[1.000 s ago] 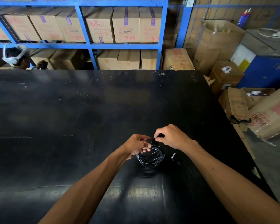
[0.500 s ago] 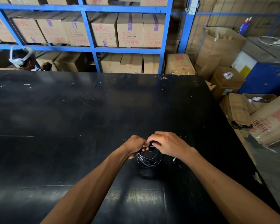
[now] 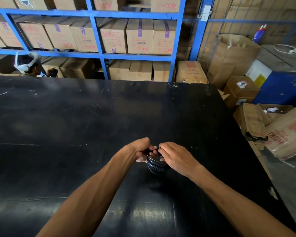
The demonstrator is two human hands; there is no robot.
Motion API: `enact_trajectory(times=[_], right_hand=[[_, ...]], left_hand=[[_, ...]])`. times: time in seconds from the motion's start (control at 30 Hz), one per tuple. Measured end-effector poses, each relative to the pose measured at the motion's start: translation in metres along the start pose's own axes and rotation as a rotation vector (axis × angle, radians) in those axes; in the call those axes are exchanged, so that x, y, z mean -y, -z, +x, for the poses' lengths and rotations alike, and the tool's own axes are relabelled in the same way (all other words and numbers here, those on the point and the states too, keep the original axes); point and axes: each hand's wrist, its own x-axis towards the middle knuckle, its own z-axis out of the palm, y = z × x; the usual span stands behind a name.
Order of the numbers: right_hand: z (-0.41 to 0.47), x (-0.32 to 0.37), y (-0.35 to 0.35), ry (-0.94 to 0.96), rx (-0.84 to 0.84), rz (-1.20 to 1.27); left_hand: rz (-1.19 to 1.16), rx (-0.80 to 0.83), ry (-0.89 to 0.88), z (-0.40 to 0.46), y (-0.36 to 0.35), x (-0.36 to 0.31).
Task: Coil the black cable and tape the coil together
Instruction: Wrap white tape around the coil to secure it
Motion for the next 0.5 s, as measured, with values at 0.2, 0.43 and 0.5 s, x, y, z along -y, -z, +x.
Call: enact_trajectory(times=[0.2, 0.43, 0.5], right_hand=[[0.006, -0.003, 0.002, -0.072, -0.098, 0.066], [0.014, -0.006, 0.012, -0.304, -0.047, 0.212], [0.014, -0.014, 0.014, -0.4, -0.06, 0.222]], left_hand=[[0.361, -0.145, -0.435, 0.001, -0.006, 0.021], [0.396, -0.128, -0.688, 0.011, 0.0, 0.045], [0.356, -0.073, -0.64, 0.01, 0.005, 0.045]])
